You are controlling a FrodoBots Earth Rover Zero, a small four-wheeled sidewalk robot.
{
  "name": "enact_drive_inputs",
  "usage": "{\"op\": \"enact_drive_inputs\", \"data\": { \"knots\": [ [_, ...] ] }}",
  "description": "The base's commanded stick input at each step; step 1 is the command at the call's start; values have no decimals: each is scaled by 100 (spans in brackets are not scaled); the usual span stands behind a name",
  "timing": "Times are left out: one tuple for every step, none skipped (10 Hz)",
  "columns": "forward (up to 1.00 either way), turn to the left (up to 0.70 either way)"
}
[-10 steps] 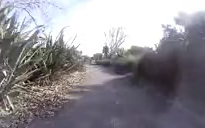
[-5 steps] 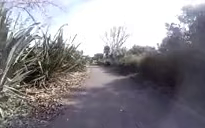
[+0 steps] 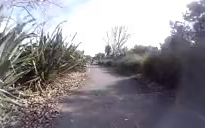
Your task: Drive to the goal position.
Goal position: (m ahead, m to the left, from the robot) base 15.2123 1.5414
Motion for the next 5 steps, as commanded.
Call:
{"op": "enact_drive_inputs", "data": {
  "knots": [
    [45, 0],
    [45, 0],
    [45, 0],
    [45, -1],
    [45, -4]
  ]
}}
